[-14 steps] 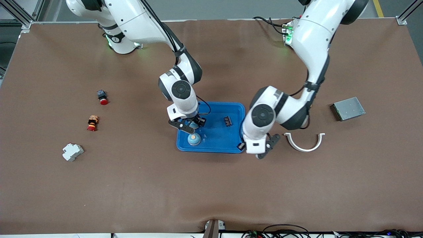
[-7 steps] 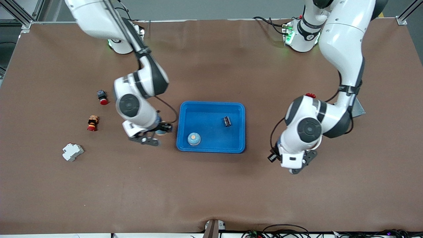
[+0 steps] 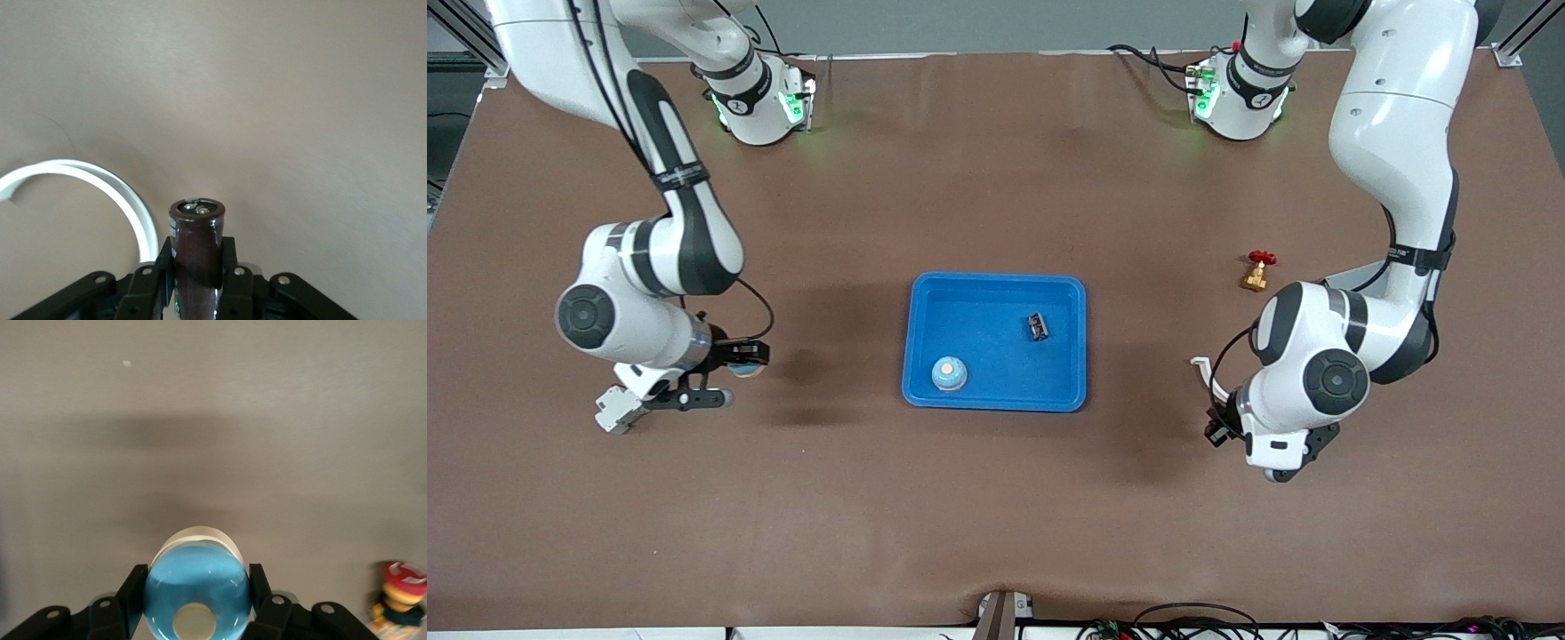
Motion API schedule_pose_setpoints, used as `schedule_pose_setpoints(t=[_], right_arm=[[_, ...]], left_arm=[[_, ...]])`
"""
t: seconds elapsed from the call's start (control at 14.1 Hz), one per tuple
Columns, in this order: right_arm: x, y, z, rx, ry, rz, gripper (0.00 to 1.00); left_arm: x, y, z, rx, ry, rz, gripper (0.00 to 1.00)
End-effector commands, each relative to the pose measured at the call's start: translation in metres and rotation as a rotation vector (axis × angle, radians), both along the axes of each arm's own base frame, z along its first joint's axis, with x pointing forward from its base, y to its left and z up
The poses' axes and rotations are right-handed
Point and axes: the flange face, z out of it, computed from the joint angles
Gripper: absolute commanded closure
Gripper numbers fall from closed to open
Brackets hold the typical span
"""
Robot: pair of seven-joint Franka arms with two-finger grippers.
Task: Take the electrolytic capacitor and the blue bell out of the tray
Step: 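Lower the bell onto the table with the right gripper while the left gripper holds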
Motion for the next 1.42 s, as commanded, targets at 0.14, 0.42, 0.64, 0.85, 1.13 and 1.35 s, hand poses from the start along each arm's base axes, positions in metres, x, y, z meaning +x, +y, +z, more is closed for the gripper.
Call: schedule_pose_setpoints(t=[0.14, 0.42, 0.64, 0.85, 1.13, 1.35], right_arm=[[-0.008, -0.060, -0.016, 0.033, -0.057, 0.098, 1.00], [-0.012, -0.088, -0.037, 0.034, -0.052, 0.132, 1.00], [-0.021, -0.097, -0.069, 0.018, -0.088, 0.174, 1.00], [-0.023, -0.097, -0.092, 0.016, -0.071, 0.174, 1.00], [-0.025, -0.098, -0.103, 0.019, -0.069, 0.172, 1.00], [-0.018, -0.095, -0.093, 0.036, -0.082, 0.150, 0.00]], left_arm=[[0.003, 0.034, -0.015, 0.017, 0.012, -0.026, 1.00], [0.008, 0.055, -0.027, 0.000, -0.001, 0.014, 1.00], [0.008, 0.059, -0.035, -0.007, -0.009, 0.031, 1.00], [0.005, 0.064, -0.042, -0.013, -0.030, 0.046, 1.00], [0.005, 0.065, -0.049, -0.022, -0.051, 0.053, 1.00], [0.004, 0.061, -0.058, -0.027, -0.061, 0.053, 1.00]])
